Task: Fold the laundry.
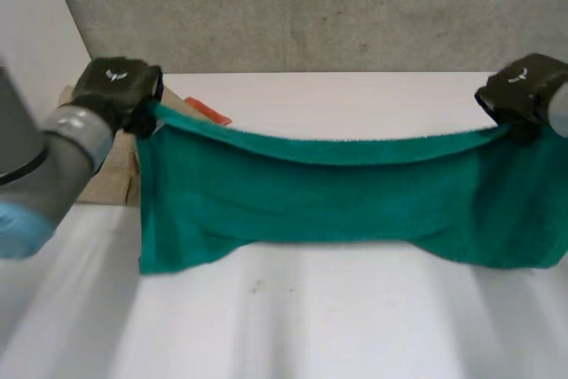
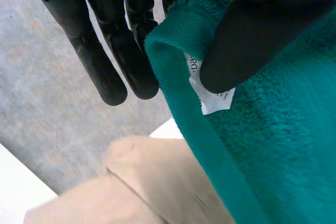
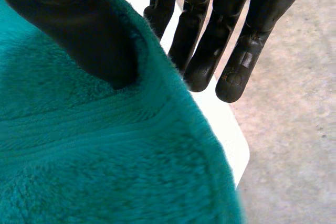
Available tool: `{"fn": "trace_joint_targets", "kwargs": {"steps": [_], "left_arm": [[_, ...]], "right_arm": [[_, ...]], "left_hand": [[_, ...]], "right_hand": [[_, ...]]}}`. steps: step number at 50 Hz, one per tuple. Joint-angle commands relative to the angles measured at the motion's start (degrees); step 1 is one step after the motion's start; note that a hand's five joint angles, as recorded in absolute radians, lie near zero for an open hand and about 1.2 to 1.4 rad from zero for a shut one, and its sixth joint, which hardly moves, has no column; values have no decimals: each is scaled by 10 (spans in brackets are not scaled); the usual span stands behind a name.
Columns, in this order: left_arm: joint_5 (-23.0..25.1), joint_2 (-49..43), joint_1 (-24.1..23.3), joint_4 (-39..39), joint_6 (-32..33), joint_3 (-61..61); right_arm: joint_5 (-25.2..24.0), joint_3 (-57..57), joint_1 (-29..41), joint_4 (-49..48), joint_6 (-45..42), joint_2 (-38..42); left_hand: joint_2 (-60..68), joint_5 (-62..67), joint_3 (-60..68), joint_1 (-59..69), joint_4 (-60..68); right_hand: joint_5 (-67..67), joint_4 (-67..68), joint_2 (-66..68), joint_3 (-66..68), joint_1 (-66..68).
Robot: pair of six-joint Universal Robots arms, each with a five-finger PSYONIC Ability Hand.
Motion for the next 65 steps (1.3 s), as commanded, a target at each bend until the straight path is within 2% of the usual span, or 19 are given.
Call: {"fn": "trace_joint_targets", "kwargs": {"steps": [1,3,7,10,15,24,30,34,41,43,45,51,60,63,65], "left_arm": [[-51,-130,-17,103,33,246],[-55,-143,-20,142,36,293],[-58,-149,-26,232,39,361],[-59,-146,-36,274,39,368],[-62,-134,-53,271,36,323],[-57,-88,-50,269,31,63],[-55,-93,-49,267,33,-45],[-54,-105,-48,268,32,-85],[-55,-113,-39,267,32,-101],[-56,-113,-33,267,32,-101],[-56,-110,-29,267,31,-102],[-56,-96,-18,265,31,-115],[-56,-84,-17,262,31,-132],[-56,-77,-17,258,32,-140],[-57,-72,-17,252,31,-143]], "right_arm": [[61,-191,32,-168,28,103],[86,-249,43,-248,45,114],[109,-296,54,-364,60,107],[107,-293,60,-390,62,90],[105,-238,62,-354,62,62],[85,-33,56,-247,66,36],[40,130,55,-259,67,37],[20,193,53,-300,83,54],[20,223,36,-351,167,99],[17,231,15,-353,208,98],[17,233,-2,-352,250,98],[20,245,-33,-346,330,97],[17,250,-68,-294,397,97],[1,251,-71,-268,404,98],[-15,255,-73,-264,401,95]], "left_hand": [[114,137,116,155,111],[114,137,116,155,111],[114,137,116,155,111],[114,137,116,155,111],[114,137,116,155,111],[114,137,116,155,111],[114,137,116,155,111],[114,137,116,155,111],[114,137,116,155,111],[114,137,116,155,111],[114,137,116,155,111],[114,137,116,155,111],[114,137,116,155,111],[114,137,116,155,111],[114,137,116,155,111]], "right_hand": [[135,118,126,122,232],[135,118,126,122,232],[135,118,126,122,232],[135,118,126,122,232],[135,118,126,122,232],[135,118,126,122,232],[135,118,126,122,232],[135,118,126,122,232],[135,118,126,122,232],[-74,-91,-83,-87,23],[-209,-225,-218,-221,-111],[-288,-305,-297,-301,-191],[-280,-297,-289,-293,-183],[-213,-230,-222,-226,-116],[-80,-97,-89,-93,17]]}}
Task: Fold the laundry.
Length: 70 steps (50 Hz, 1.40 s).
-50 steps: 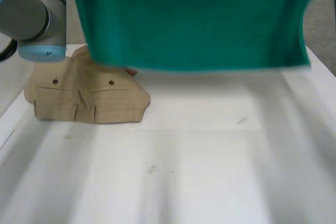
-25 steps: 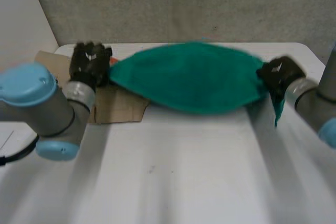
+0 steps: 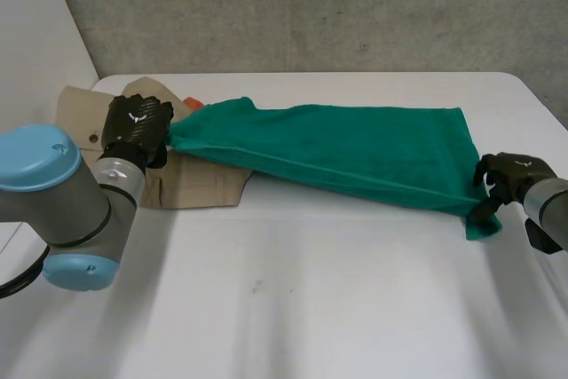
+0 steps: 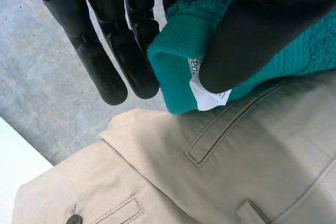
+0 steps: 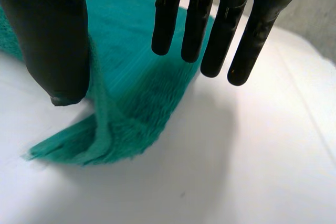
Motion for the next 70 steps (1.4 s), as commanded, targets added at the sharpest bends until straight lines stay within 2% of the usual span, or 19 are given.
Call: {"fn": "trace_joint_targets", "kwargs": {"steps": [1,3,6,9,15,18,20,24,26,33,37,43,47,53,62,70], "left_arm": [[0,18,-1,-18,0,-16],[0,24,0,-26,0,-17],[-1,37,6,-55,1,-22],[1,60,11,-96,3,-34],[7,118,12,-206,21,-62],[19,159,12,-295,67,-85],[29,195,13,-370,137,-117],[43,258,20,-446,243,-177],[49,279,20,-452,266,-193],[71,287,15,-412,233,-205],[68,227,15,-369,221,-175],[58,138,15,-292,198,-100],[56,94,15,-238,146,-52],[27,31,10,-193,74,34],[-30,-84,-21,-178,79,187],[-61,-163,-31,-178,107,274]], "right_arm": [[-36,6,-9,43,9,-2],[-45,13,-12,44,2,-4],[-54,19,-20,45,-13,-10],[-63,28,-23,51,-76,-38],[-66,76,-41,134,-317,-146],[-60,95,-66,204,-432,-189],[-58,104,-79,250,-482,-213],[-58,125,-112,335,-562,-262],[-65,140,-125,367,-588,-279],[-66,175,-127,364,-598,-288],[-63,169,-120,319,-592,-278],[-52,91,-64,230,-530,-192],[-34,15,-6,182,-478,-133],[2,-75,33,121,-474,-41],[14,-239,75,72,-474,94],[50,-401,89,68,-477,220]], "left_hand": [[114,137,116,155,111],[114,137,116,155,111],[114,137,116,155,111],[114,137,116,155,111],[114,137,116,155,111],[114,137,116,155,111],[114,137,116,155,111],[114,137,116,155,111],[114,137,116,155,111],[114,137,116,155,111],[114,137,116,155,111],[114,137,116,155,111],[114,137,116,155,111],[114,137,116,155,111],[114,137,116,155,111],[114,137,116,155,111]], "right_hand": [[296,294,289,295,337],[452,450,445,451,492],[452,451,445,451,493],[452,451,445,451,493],[452,451,445,451,493],[452,451,445,451,493],[452,451,445,451,493],[452,451,445,451,493],[452,451,445,451,493],[452,451,445,451,493],[452,451,445,451,493],[452,451,445,451,493],[452,451,445,451,493],[452,451,445,451,493],[452,451,445,451,493],[452,451,445,451,493]]}}
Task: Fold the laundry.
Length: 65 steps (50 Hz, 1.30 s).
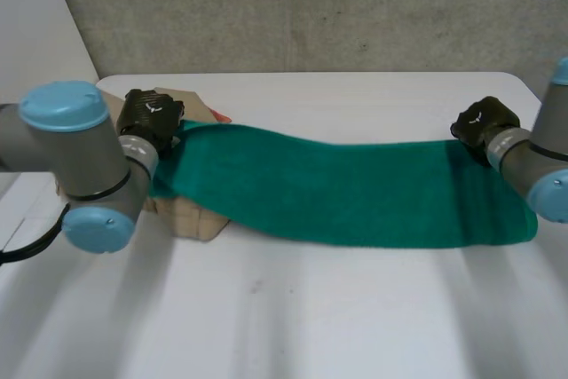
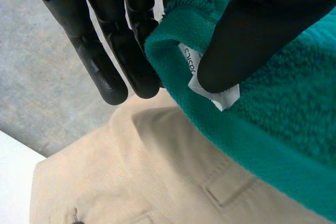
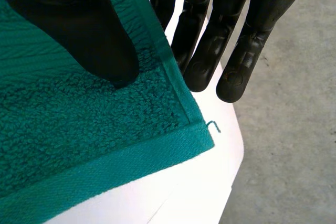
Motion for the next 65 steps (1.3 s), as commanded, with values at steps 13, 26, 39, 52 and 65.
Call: {"fn": "trace_joint_targets", "kwargs": {"steps": [13,26,39,52,65], "left_arm": [[-26,-94,-27,18,54,89],[-22,27,-27,17,47,-1],[-13,141,-25,19,26,-128],[7,151,-27,19,-9,-160],[6,162,-27,19,-9,-168]], "right_arm": [[73,-214,21,-35,12,157],[52,-7,11,-20,195,-69],[-90,196,-91,50,190,-138],[-109,190,-127,-5,188,-53],[-85,192,-172,-38,187,-72]], "left_hand": [[-586,-569,-584,-545,-589],[-586,-569,-584,-545,-589],[-586,-569,-584,-545,-589],[-586,-569,-584,-545,-589],[-586,-569,-584,-545,-589]], "right_hand": [[-572,-582,-575,-579,-468],[-572,-582,-575,-579,-468],[-520,-531,-524,-528,-417],[-377,-388,-381,-385,-274],[128,118,125,121,232]]}}
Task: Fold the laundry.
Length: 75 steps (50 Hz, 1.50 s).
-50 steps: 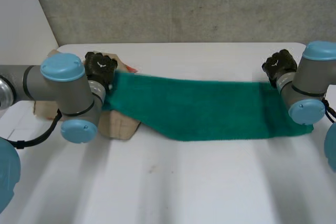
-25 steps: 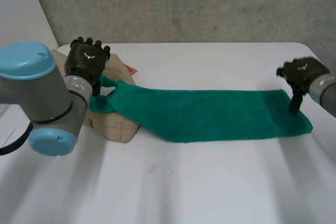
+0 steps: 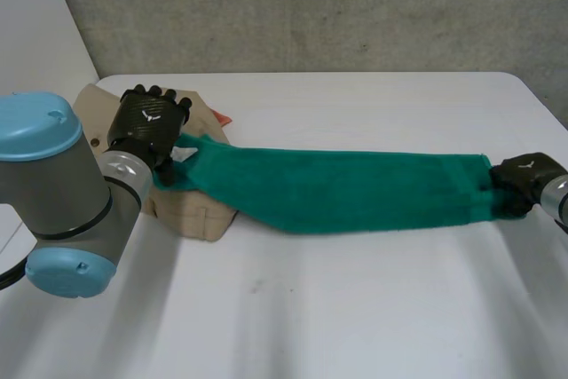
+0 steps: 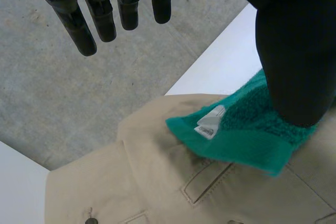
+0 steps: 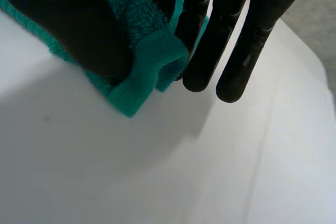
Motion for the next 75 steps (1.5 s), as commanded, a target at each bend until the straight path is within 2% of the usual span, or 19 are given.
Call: {"fn": "trace_joint_targets", "kwargs": {"steps": [1,8,12,17,24,31,40,43,45,46,47,52,55,59,62,66,72,74,75], "left_arm": [[-1,13,-1,0,0,-4],[-1,30,0,0,0,-9],[-1,32,0,0,0,-12],[-1,32,-2,0,0,-20],[-2,32,-5,0,-1,-21],[-2,40,-4,0,0,-22],[-1,47,-1,0,0,-37],[0,46,-1,0,0,-41],[0,45,-4,1,0,-41],[0,44,-4,1,0,-41],[0,42,-5,1,0,-40],[0,36,-16,2,-2,-30],[-1,19,-43,13,-4,-9],[-1,-11,-84,29,-4,25],[-1,-36,-107,31,-5,57],[-2,-75,-129,31,-5,94],[-3,-105,-156,31,-4,119],[-3,-106,-157,31,-5,119],[-4,-106,-157,31,-5,119]], "right_arm": [[17,16,-45,-23,-1,-44],[18,9,-110,-23,-27,-67],[19,-8,-147,-21,-116,-70],[10,-22,-136,-25,-143,-73],[-4,-36,-5,-70,-112,-107],[-66,-46,161,-73,-112,-123],[-103,-103,360,-70,-109,-27],[-99,-115,393,-69,-110,6],[-85,-126,410,-65,-114,41],[-79,-128,415,-64,-114,49],[-55,-133,418,-60,-111,60],[21,-132,413,-56,-76,35],[47,-112,383,-55,27,-6],[48,-53,316,-50,176,-75],[45,-8,290,-44,232,-110],[45,73,249,-38,214,-134],[50,166,169,-58,115,-135],[47,177,156,-64,100,-131],[47,183,146,-68,86,-126]], "left_hand": [[-17,-30,-21,-7,-17],[-17,-30,-21,-7,-17],[-17,-30,-21,-7,-17],[-17,-30,-21,-7,-17],[-17,-30,-21,-7,-17],[-17,-30,-21,-7,-17],[-17,-30,-21,-7,-17],[-17,-30,-21,-7,-17],[-17,-30,-21,-7,-17],[-17,-30,-21,-7,-17],[-17,-30,-21,-7,-17],[-17,-30,-21,-7,-17],[-17,-30,-21,-7,-17],[-17,-30,-21,-7,-17],[-17,-30,-21,-7,-17],[-17,-30,-21,-7,-17],[-17,-30,-21,-7,-17],[-17,-30,-21,-7,-17],[-17,-30,-21,-7,-17]], "right_hand": [[144,120,125,122,247],[144,120,125,122,247],[144,120,125,122,247],[144,120,125,122,247],[144,120,125,122,247],[144,120,125,122,247],[144,120,125,122,247],[144,120,125,122,247],[-239,-263,-258,-260,-136],[-344,-368,-363,-365,-241],[-556,-580,-575,-578,-453],[-556,-580,-575,-578,-453],[-556,-580,-575,-578,-453],[-556,-580,-575,-578,-453],[-556,-580,-575,-578,-453],[-556,-580,-575,-578,-453],[-556,-580,-575,-578,-453],[-507,-531,-525,-528,-404],[-415,-439,-434,-436,-312]]}}
